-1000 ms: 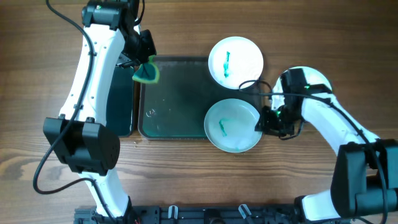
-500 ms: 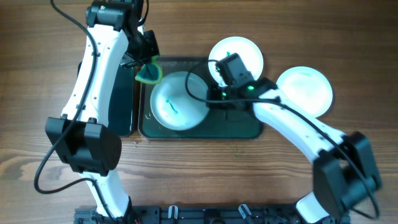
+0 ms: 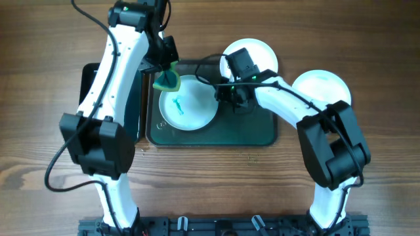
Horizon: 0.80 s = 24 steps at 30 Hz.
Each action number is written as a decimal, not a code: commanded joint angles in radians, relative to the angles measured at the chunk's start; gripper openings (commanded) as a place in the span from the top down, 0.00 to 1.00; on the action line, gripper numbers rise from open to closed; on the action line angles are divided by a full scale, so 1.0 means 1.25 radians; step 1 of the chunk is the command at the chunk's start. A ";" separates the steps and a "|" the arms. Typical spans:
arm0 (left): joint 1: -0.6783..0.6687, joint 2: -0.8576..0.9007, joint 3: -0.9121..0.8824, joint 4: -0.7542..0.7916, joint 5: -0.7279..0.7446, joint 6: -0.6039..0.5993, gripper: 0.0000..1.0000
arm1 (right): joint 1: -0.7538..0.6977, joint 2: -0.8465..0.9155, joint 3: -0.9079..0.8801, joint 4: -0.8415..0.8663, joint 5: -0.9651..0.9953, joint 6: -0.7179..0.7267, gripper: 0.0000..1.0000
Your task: Clean dirty plates on tray and stack at the side
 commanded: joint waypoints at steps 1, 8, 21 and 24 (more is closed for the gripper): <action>-0.001 0.023 -0.004 0.009 0.010 -0.034 0.96 | 0.002 0.039 0.025 0.020 -0.048 -0.038 0.78; -0.001 0.063 -0.004 0.021 0.010 -0.036 0.96 | 0.003 0.055 0.025 0.033 -0.043 0.011 0.95; -0.016 0.117 -0.382 0.403 0.023 0.033 0.96 | 0.003 0.055 0.025 0.024 -0.052 0.003 0.96; -0.020 0.117 -0.407 0.438 0.271 0.136 0.96 | 0.003 0.055 0.025 0.024 -0.052 0.004 0.96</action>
